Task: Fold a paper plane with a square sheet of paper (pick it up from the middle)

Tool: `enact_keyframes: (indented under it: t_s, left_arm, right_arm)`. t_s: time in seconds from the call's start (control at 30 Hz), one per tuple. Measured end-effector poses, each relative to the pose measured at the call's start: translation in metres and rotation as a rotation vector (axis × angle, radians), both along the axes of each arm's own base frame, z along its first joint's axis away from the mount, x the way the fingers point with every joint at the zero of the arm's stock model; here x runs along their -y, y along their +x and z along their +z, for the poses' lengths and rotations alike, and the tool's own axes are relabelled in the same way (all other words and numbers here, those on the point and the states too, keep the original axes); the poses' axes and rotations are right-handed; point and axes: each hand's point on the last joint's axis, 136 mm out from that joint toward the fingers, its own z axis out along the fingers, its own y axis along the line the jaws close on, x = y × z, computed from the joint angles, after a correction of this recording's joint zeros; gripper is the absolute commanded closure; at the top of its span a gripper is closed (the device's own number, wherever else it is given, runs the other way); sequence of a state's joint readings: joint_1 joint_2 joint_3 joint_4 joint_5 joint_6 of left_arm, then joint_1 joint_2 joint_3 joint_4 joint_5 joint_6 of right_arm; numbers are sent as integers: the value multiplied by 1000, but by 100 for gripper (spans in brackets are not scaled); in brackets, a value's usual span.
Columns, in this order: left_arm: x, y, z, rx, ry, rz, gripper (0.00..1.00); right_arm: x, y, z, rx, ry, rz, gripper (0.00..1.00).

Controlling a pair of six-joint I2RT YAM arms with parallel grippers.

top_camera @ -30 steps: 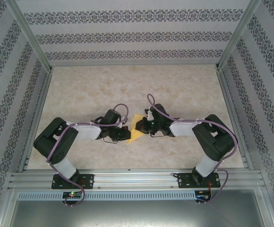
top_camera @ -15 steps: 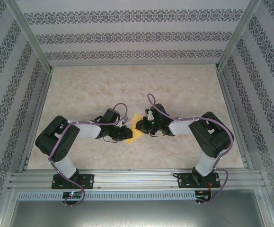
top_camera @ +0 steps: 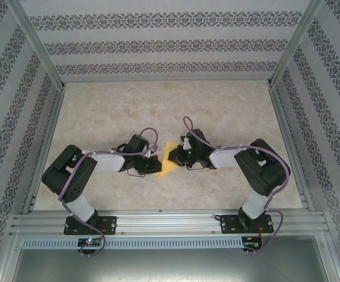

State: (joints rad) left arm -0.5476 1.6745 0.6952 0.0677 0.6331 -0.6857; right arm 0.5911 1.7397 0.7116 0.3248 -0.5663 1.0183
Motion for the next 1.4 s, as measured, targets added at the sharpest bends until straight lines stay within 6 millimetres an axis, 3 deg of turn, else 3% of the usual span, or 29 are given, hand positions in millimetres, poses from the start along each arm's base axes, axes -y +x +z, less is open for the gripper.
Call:
enact_keyframes:
  t_s: [0.3, 0.77, 1.13, 1.4]
  left_arm:
    - [12, 4, -1, -62, -37, -8, 100]
    - [7, 6, -3, -171, -129, 93, 100]
    - [9, 7, -1, -189, -106, 63, 100]
    - [9, 5, -2, -198, -103, 56, 100]
  right_arm:
    - [-2, 3, 4, 2, 0, 0, 90]
    - [3, 7, 3, -1, -9, -17, 90]
    - [-12, 12, 20, 33, 22, 11, 91]
    - [1, 22, -1, 4, -14, -25, 91]
